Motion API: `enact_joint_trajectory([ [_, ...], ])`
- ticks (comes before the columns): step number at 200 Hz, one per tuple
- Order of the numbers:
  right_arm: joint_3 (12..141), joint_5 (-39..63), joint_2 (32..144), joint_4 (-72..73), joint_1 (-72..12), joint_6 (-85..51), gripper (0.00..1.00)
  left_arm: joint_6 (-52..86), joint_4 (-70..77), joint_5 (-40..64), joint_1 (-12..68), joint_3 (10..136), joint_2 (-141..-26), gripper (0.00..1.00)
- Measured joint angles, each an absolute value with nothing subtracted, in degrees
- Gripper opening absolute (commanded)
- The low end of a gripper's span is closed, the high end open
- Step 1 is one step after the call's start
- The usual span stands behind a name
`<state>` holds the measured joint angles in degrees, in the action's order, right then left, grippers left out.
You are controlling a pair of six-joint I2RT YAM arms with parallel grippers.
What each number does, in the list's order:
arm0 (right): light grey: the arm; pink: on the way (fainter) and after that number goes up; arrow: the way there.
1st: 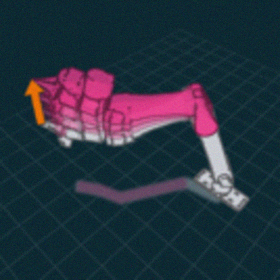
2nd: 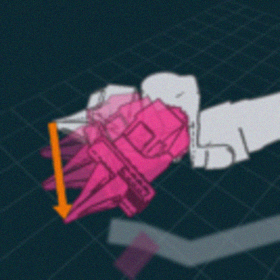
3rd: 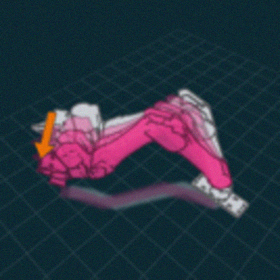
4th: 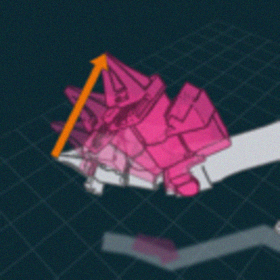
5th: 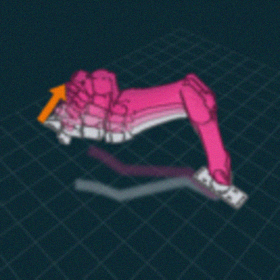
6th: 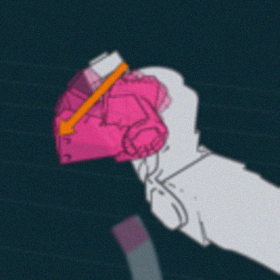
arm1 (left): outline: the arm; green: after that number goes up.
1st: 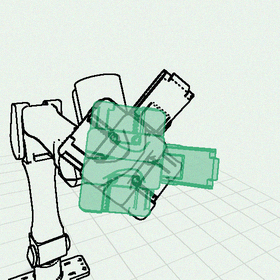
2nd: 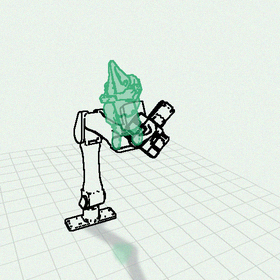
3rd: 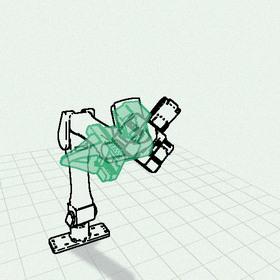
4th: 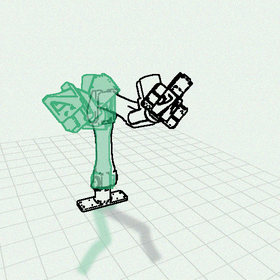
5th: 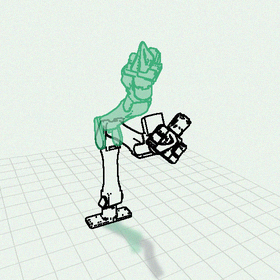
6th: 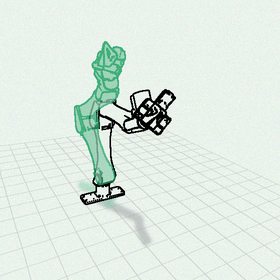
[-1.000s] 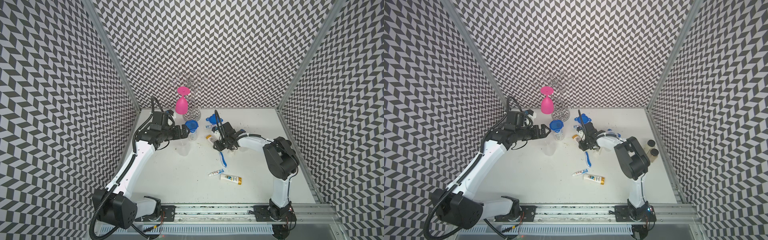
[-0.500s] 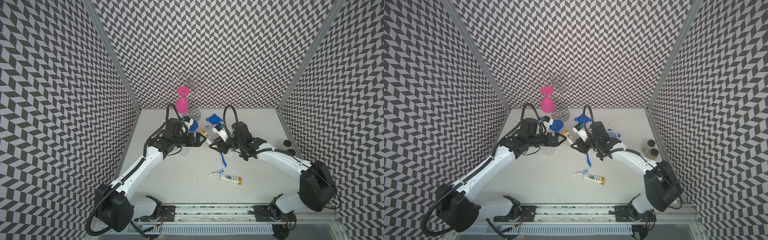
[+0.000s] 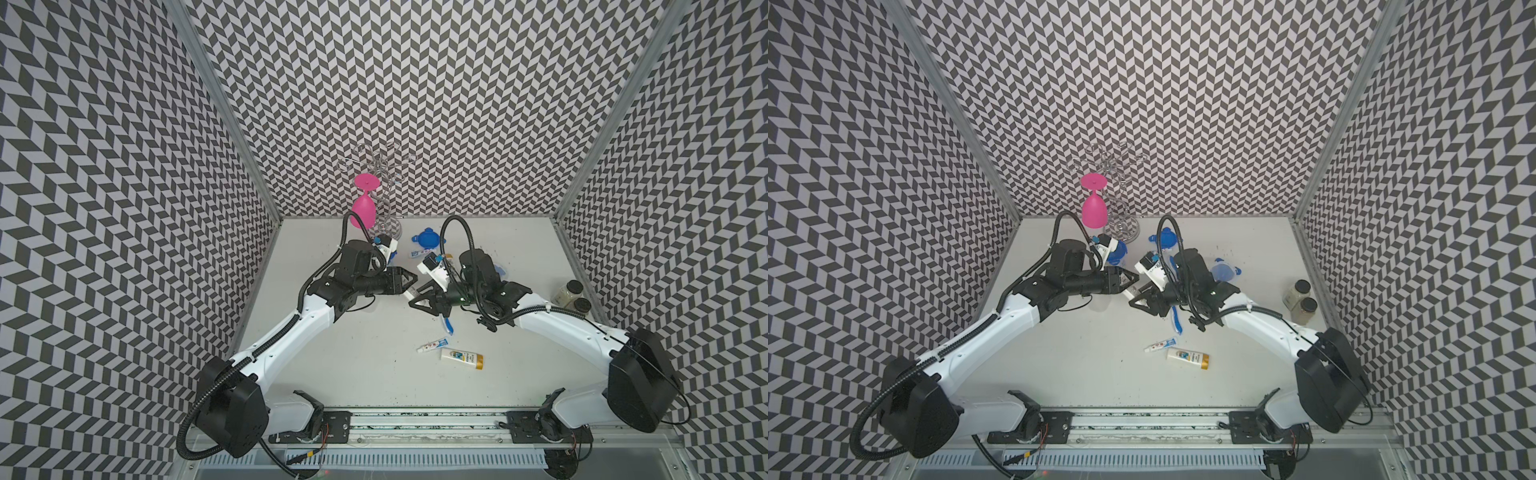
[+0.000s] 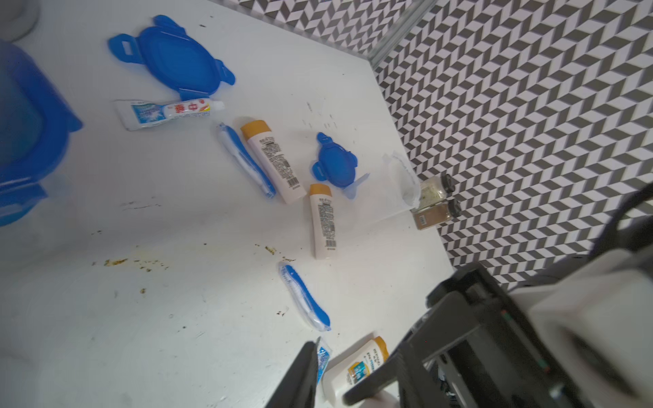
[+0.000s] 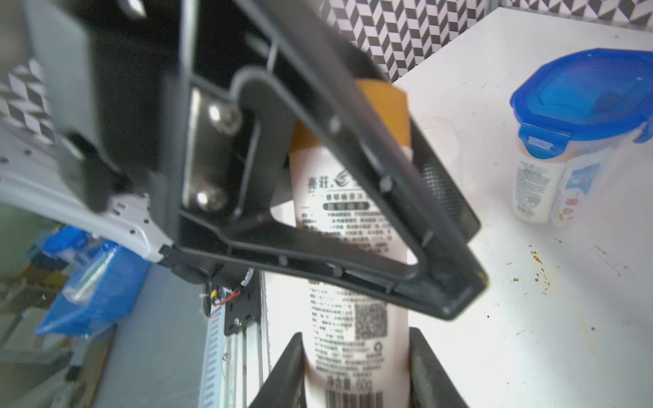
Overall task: Pack away toiletry kits
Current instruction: Pick up the toiletry item from the center of the board, then place the toiletry item into the container.
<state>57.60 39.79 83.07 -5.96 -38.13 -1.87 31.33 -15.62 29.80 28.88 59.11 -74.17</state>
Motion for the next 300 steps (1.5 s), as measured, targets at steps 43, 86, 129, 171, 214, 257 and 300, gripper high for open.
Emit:
enact_joint_trajectory([
  [43,64.01,31.40,84.77,-9.58,-37.93,-1.67,0.73,27.92,-21.04,26.24,20.78,59.05,-69.43,0.00],
  [86,76.42,14.37,94.06,-19.35,-34.26,-2.20,0.74,22.00,-25.32,15.73,14.33,59.16,-66.39,0.00],
  [129,92.90,3.49,112.75,-30.83,-29.95,-1.08,0.72,18.61,-24.64,9.02,14.37,59.16,-67.44,0.00],
  [171,96.23,-0.67,119.15,-37.34,-27.18,-0.01,0.71,15.66,-22.59,4.14,14.44,59.16,-70.04,0.00],
  [214,96.49,-1.96,119.15,-38.74,-26.52,0.91,0.69,13.96,-19.68,2.26,14.76,58.92,-72.12,0.00],
  [257,88.40,-1.93,110.67,-39.77,-26.76,0.86,0.69,13.13,-17.32,0.84,15.70,57.49,-73.41,0.00],
  [300,73.71,1.85,91.26,-41.30,-27.59,-2.13,0.70,12.49,-15.99,0.30,15.90,56.66,-74.72,0.00],
])
